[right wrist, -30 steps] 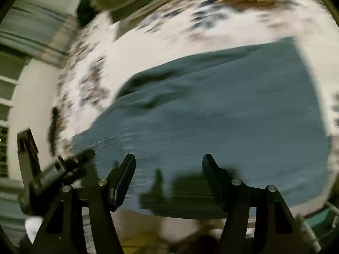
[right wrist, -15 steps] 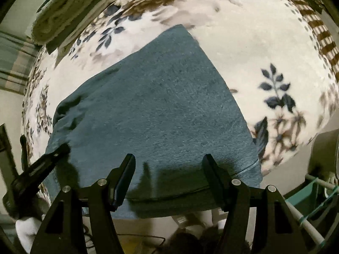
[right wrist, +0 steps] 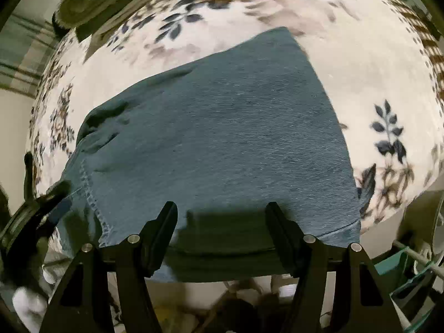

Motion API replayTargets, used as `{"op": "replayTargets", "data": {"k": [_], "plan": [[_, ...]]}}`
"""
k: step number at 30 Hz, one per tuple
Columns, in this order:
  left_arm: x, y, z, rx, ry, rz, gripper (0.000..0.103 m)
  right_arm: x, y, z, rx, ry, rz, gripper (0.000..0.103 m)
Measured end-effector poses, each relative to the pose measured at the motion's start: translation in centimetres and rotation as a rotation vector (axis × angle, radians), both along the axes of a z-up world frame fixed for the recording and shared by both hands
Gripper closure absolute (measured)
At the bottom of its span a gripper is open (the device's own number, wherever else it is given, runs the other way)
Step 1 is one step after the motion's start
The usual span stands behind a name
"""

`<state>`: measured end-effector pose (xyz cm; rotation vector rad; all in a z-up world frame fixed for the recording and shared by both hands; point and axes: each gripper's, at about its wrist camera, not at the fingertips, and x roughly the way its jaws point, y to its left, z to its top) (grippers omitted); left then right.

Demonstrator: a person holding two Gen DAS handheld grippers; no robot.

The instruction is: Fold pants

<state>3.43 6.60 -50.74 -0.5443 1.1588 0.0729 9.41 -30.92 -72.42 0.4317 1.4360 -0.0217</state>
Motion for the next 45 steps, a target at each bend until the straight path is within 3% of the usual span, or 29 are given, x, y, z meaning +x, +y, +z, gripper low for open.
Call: {"op": "replayTargets", "data": {"k": [4, 5, 9, 14, 18, 19, 21, 25, 28, 32, 38, 42, 45], "plan": [[-5.2, 7.1, -0.5, -0.029, -0.004, 0.264, 0.001, 0.9, 1.8, -0.2, 0.005, 0.022, 0.038, 0.035], [-6.7, 9.4, -1.7, -0.039, 0.011, 0.355, 0.001, 1.1, 2.1, -0.2, 0.005, 0.025, 0.045, 0.035], [-9.7, 13.8, -6.1, -0.126, 0.005, 0.565, 0.003, 1.9, 3.9, -1.1, 0.002, 0.046, 0.072, 0.035], [-8.5, 15.2, -9.4, -0.238, -0.060, 0.614, 0.003, 2.7, 6.0, -2.3, -0.022, 0.057, 0.107, 0.035], [-6.6, 14.0, -8.9, -0.111, -0.112, 0.619, 0.003, 3.2, 6.6, -3.0, -0.040, 0.058, 0.100, 0.035], [-6.5, 14.1, -8.8, -0.107, -0.123, 0.623, 0.007, 3.4, 6.5, -3.2, -0.045, 0.057, 0.093, 0.035], [-6.4, 13.9, -8.3, -0.070, -0.143, 0.637, 0.058, 3.5, 6.5, -3.3, -0.052, 0.053, 0.080, 0.035], [-6.6, 13.5, -6.3, -0.021, -0.176, 0.607, 0.071, 3.8, 6.8, -3.3, -0.073, 0.045, 0.086, 0.035], [-6.7, 11.7, -3.0, 0.115, -0.220, 0.547, 0.077, 3.7, 7.1, -3.3, -0.080, 0.036, 0.106, 0.035], [-6.8, 6.8, 3.2, 0.299, -0.342, 0.398, 0.082, 3.3, 6.9, -3.1, -0.064, 0.045, 0.120, 0.035], [-6.1, 0.3, 10.3, 0.303, -0.478, 0.200, 0.084, 2.0, 4.4, -0.4, -0.041, 0.028, 0.118, 0.035], [-5.1, -6.4, 12.9, 0.247, -0.538, 0.050, 0.084, 0.9, 0.6, 2.0, -0.033, -0.001, 0.069, 0.035], [-4.6, -12.3, 13.1, 0.206, -0.552, -0.063, 0.084, 0.2, -2.9, 3.5, -0.042, -0.019, 0.015, 0.035]]}}
